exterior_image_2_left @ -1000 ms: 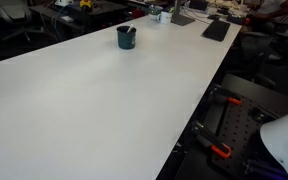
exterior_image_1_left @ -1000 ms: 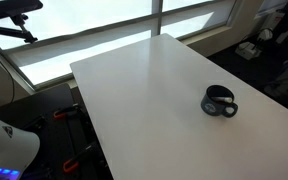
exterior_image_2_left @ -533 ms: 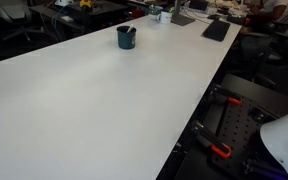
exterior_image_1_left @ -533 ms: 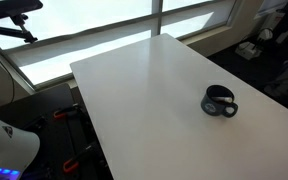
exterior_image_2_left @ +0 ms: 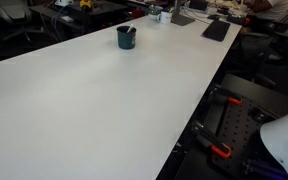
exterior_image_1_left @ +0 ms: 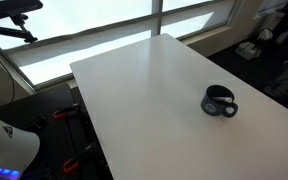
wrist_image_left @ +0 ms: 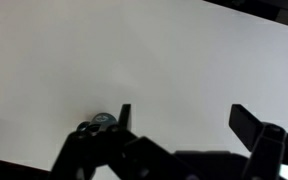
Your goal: Remove the marker from the cup
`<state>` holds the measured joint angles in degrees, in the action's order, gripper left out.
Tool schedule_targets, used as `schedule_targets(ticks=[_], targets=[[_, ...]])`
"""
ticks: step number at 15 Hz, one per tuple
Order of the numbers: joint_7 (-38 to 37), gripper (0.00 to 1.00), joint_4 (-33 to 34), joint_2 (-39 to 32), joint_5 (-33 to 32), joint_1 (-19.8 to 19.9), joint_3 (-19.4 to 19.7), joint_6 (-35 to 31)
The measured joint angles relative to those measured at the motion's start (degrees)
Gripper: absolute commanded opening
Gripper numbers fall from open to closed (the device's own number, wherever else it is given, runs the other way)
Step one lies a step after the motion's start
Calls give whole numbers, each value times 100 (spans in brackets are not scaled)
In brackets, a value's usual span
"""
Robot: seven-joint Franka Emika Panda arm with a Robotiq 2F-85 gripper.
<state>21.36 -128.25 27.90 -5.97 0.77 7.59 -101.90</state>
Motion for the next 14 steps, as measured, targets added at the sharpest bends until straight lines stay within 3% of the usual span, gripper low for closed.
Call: schedule_targets(ticks=[8, 14], targets=[[-17, 100, 183, -389, -5, 173, 240, -34], [-37, 100, 794, -1050, -6, 432, 434, -129]])
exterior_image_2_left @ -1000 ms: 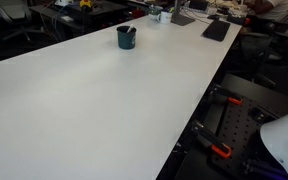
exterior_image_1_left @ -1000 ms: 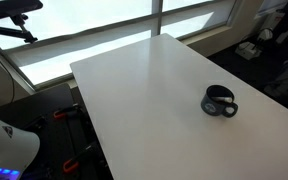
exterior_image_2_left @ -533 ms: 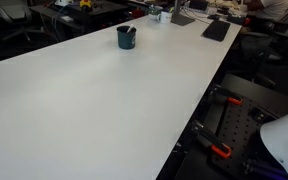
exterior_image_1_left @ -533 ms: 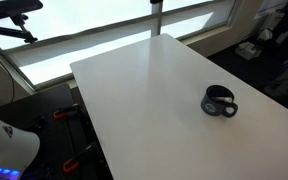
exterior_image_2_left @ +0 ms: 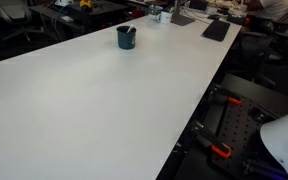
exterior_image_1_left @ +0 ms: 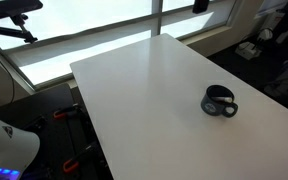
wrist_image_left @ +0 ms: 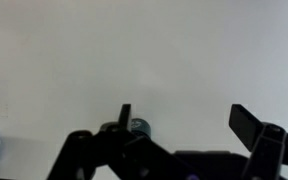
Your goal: Remove the marker from the cup
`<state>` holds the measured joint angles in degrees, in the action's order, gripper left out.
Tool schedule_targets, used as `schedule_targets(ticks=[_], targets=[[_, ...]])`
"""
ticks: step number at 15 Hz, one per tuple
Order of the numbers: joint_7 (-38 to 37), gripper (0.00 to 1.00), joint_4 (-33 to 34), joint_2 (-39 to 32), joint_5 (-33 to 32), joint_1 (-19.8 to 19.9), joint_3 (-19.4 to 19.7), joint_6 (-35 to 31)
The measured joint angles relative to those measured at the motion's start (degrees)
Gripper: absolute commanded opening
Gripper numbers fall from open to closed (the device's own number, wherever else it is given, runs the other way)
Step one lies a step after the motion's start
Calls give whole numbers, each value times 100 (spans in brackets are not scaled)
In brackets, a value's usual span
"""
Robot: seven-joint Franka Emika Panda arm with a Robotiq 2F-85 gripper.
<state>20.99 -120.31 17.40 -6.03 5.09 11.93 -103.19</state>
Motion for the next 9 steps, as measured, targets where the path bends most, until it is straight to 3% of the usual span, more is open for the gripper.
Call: schedule_targets(ticks=[9], targets=[[0, 100, 1495, -1606, 85, 383, 143, 27]])
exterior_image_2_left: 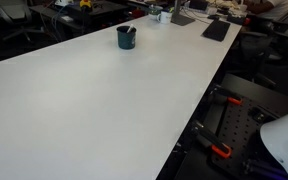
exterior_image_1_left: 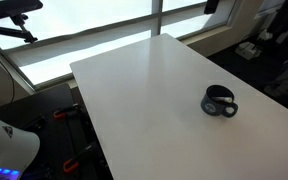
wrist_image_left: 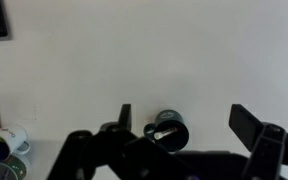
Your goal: Remove the marker from the cup
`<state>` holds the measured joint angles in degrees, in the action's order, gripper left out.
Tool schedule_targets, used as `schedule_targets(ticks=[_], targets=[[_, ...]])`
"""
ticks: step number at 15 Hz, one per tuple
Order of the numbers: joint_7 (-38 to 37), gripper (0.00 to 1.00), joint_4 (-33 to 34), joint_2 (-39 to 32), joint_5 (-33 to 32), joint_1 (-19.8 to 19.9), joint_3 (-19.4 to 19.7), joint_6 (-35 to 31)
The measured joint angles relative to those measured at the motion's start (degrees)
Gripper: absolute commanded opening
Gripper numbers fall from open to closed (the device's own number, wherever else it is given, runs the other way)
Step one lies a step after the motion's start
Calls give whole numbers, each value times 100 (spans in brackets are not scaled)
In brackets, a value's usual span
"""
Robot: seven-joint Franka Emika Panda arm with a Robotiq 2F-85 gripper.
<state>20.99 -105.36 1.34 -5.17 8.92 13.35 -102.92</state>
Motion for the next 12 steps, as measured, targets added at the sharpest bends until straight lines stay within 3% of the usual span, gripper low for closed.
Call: schedule_targets(ticks=[9, 12], targets=[[18, 100, 2015, -1623, 363, 416, -53, 930], [22, 100, 2286, -1765, 400, 487, -151, 1077]])
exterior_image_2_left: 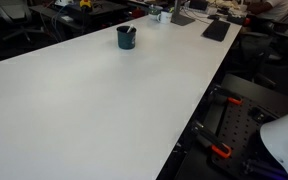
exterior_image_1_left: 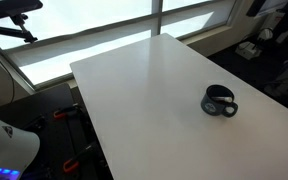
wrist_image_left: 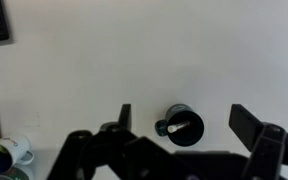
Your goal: Remove the marker from the cup
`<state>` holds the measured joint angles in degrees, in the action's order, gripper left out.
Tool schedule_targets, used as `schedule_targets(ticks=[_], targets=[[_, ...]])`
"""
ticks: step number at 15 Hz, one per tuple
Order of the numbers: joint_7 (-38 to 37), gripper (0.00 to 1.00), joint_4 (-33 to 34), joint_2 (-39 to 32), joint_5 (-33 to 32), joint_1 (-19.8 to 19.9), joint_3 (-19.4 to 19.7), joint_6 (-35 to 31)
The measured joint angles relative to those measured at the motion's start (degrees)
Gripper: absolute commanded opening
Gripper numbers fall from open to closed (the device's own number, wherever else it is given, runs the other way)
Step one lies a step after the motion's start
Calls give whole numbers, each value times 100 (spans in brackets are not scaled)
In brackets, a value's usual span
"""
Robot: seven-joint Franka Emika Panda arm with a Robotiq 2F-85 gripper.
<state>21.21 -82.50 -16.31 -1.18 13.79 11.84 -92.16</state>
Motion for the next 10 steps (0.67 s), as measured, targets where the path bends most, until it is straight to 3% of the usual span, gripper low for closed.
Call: schedule_targets(ticks=[6, 10], targets=[[8, 100, 18, -77, 2, 0, -232, 15], [3, 100, 466, -680, 38, 79, -236, 287]])
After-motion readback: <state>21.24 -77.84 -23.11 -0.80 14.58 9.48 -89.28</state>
